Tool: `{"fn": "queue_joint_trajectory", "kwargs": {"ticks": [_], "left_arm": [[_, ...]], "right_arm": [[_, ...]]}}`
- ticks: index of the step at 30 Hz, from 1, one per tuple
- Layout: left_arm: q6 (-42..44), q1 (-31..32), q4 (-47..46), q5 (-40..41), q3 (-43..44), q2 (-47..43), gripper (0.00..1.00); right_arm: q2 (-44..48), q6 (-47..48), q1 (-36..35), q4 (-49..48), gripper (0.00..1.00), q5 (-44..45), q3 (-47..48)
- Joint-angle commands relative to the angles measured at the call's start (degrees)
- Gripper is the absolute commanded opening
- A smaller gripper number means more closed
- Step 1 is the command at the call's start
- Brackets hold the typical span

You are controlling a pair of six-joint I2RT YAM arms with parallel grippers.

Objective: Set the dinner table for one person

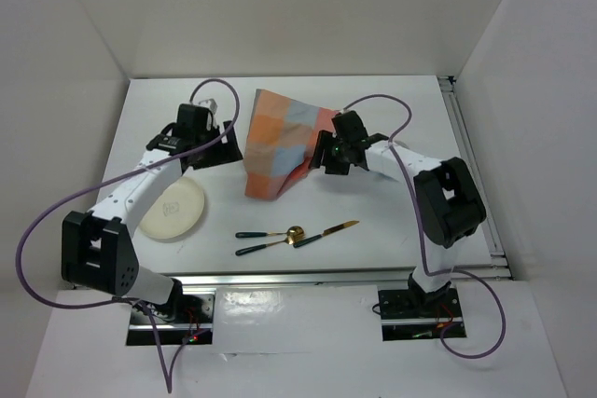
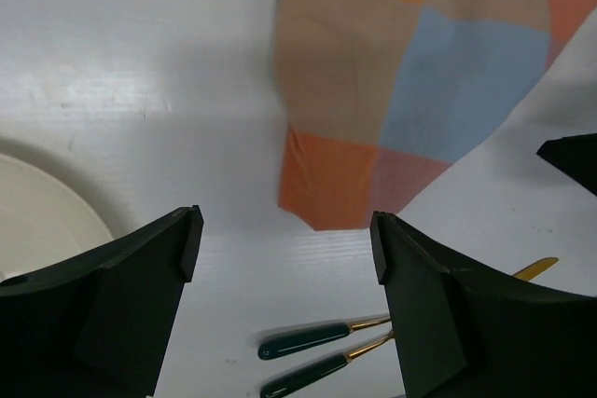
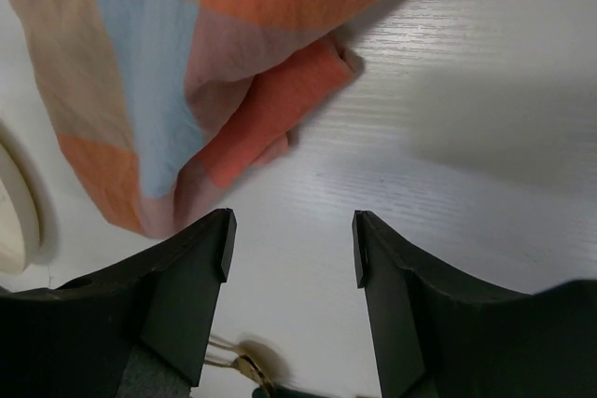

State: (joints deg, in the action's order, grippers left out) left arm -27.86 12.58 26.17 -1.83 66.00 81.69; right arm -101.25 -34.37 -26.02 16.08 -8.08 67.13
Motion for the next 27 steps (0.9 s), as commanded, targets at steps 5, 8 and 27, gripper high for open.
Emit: {"fn": "queue_joint_trajectory", "kwargs": {"ticks": [5,8,27], "left_arm": [[-6.16,1.83,-1.92,-3.71,-3.86,2.33,0.87],[-6.16,2.45,-2.62,-3.18,-4.39,2.86,0.87],[-4.49,2.98,-2.09,-2.57,-5.44,2.25,0.87]], "right_arm": [[-8.34,-6.32,-0.43,-4.21,0.65,-1.24,5.11],[-10.8,-7.55,-0.43,-4.21,0.65,-0.71,6.25],[-9.85,-9.93,-1.05,-6.24,0.0,3.24,10.03]]}}
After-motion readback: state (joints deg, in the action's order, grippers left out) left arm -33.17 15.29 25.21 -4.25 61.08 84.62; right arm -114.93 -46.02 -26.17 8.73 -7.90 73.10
